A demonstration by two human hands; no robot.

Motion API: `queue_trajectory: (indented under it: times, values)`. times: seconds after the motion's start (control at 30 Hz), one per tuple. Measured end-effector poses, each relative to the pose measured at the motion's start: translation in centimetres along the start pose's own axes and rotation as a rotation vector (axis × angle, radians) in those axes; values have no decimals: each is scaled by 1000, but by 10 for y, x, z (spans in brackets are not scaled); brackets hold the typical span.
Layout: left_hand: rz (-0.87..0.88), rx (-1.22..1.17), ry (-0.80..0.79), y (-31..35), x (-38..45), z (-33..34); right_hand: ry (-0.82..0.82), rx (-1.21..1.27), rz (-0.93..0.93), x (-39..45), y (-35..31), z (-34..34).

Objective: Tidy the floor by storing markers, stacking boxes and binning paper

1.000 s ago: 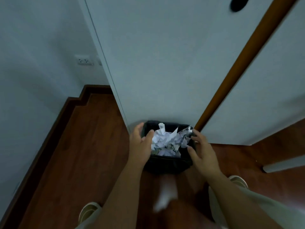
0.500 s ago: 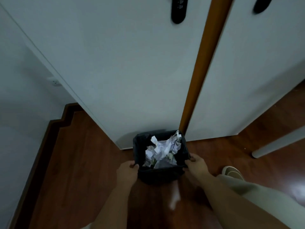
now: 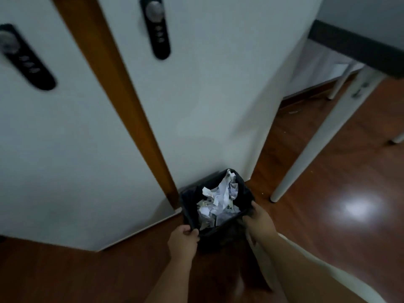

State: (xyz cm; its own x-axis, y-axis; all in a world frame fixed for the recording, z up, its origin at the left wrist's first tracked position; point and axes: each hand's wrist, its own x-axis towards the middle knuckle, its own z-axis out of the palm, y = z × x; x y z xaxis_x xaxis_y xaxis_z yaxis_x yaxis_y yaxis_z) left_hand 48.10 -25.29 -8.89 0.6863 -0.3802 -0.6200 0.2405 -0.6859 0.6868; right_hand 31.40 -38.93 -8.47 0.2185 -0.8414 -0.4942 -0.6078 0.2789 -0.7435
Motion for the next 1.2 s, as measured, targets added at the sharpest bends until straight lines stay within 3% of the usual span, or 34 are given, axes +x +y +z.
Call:
queue_trajectory:
  times: [0.23,0.53,0.8,1.03,1.2]
  values:
    - [62,27,-8,45,12,83,-51,-122,24,59,17,-71]
    - [28,-114,-59,73,23,154,4,148,43,97,40,-104]
    - [-52,-212,-120,85,30,167,72,431,164,141,44,-111]
    - [-34,-53,-206,79,23,161,129,676,210,133,27,-104]
    - [69,438,-375,70,3,128,298,747,132,103,-2,-103]
